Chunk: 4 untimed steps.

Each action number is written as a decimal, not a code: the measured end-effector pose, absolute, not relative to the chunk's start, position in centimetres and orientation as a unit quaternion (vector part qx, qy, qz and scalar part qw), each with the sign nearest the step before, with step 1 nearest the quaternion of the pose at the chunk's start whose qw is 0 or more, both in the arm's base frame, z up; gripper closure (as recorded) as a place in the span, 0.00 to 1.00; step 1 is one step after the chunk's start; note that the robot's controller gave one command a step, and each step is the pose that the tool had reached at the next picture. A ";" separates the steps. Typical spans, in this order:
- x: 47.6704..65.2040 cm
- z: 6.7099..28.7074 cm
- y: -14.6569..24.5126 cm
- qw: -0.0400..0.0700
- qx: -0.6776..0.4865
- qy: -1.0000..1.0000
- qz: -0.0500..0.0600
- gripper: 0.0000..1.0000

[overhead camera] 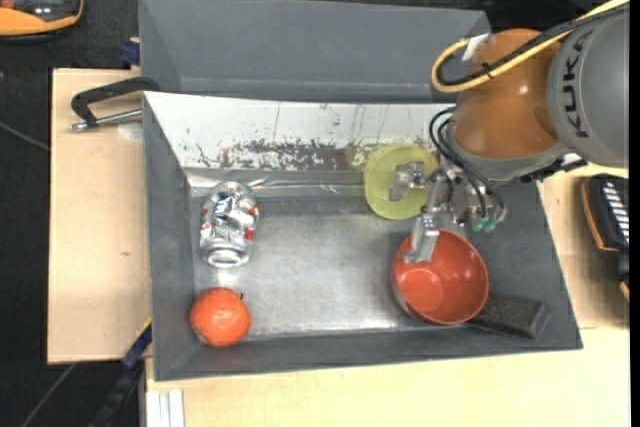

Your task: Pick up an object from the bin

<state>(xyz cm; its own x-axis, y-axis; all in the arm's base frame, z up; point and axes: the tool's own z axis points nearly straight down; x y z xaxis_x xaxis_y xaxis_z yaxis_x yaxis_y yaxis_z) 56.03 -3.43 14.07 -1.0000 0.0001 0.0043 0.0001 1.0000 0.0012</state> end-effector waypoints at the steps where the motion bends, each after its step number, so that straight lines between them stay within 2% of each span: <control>1: 56.2 14.6 -3.4 -0.002 0.000 -1.000 0.000 1.00; 2: 56.2 14.6 -3.4 -0.002 0.000 -1.000 0.000 0.00; 3: 55.3 6.7 -4.1 0.002 0.055 -0.998 -0.001 0.00; 4: 55.6 7.2 -4.2 -0.003 0.055 -0.998 0.000 1.00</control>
Offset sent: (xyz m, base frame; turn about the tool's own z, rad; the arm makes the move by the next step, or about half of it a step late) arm 0.0000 0.0000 0.0000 0.0000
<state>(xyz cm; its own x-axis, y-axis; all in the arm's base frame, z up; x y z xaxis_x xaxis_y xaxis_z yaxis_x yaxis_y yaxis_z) 55.61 -4.16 7.19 -0.9939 -0.1100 -0.0062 -0.1100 0.9939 -0.0005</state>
